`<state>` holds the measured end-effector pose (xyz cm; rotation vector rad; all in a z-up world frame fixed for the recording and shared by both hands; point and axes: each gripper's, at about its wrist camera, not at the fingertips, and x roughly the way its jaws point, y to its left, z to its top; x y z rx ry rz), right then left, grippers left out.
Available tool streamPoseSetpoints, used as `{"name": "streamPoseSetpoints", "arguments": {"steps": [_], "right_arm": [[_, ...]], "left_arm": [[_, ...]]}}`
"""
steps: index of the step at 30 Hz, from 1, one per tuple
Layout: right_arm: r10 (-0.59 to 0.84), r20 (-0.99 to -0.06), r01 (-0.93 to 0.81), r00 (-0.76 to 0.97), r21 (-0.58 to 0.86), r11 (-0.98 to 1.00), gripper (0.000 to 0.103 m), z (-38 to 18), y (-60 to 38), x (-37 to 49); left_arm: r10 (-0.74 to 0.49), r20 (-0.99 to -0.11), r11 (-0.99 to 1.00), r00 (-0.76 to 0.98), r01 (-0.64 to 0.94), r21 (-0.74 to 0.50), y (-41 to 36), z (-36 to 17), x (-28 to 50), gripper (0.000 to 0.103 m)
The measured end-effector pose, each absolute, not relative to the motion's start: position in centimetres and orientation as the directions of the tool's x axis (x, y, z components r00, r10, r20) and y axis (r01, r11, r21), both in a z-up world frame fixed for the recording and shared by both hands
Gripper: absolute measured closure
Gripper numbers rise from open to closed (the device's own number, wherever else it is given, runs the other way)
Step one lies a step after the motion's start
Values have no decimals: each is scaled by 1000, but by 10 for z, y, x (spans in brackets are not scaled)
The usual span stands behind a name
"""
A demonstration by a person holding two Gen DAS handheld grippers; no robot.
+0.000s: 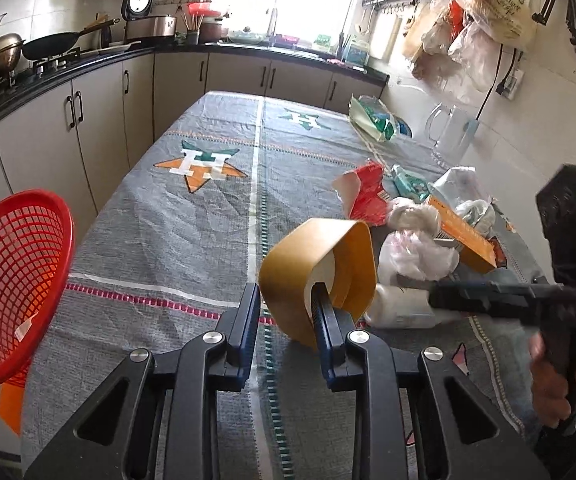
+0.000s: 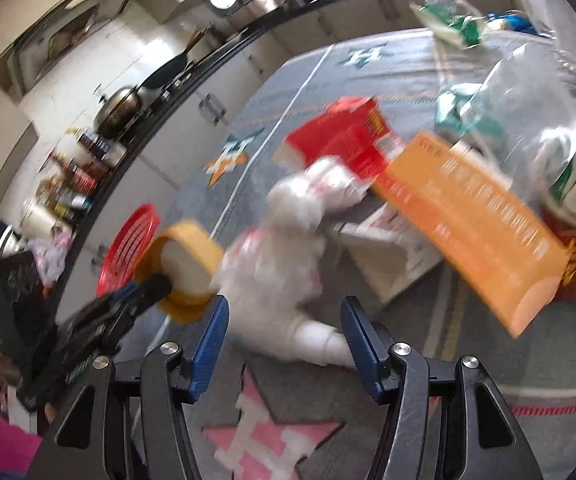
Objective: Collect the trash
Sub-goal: 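Grasp the yellow tape roll with the left gripper while the right grasps the white bottle, then lift the tape roll in the left gripper while the right lifts the bottle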
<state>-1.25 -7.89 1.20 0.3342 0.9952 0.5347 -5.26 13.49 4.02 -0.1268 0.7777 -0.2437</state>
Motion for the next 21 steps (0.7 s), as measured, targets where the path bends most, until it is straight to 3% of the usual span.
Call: {"name": "streamPoseSetpoints", "arguments": {"steps": [5, 10, 12, 13, 14, 16, 21], "right_arm": [[562, -730, -374, 390, 432, 821, 40, 13, -63, -35], [430, -757, -407, 492, 237, 882, 40, 19, -49, -38], [418, -756, -433, 503, 199, 879, 40, 20, -44, -37], [411, -763, -444, 499, 183, 877, 41, 17, -40, -36], [409, -766, -450, 496, 177, 876, 49, 15, -37, -36], [409, -776, -468, 480, 168, 868, 65, 11, -33, -37], [394, -757, -454, 522, 145, 879, 66, 12, -36, -49]], "left_arm": [[-253, -685, 967, 683, 181, -177, 128, 42, -45, 78], [-254, -706, 967, 661, 169, -190, 127, 44, -33, 76], [-258, -710, 966, 655, 166, -198, 130, 45, -32, 66], [-256, -710, 966, 656, 163, -199, 130, 46, -32, 53], [-253, -710, 967, 658, 160, -196, 131, 46, -32, 47], [-247, -714, 969, 655, 155, -193, 132, 46, -30, 47], [-239, -737, 971, 633, 137, -197, 129, 40, -19, 47]]}}
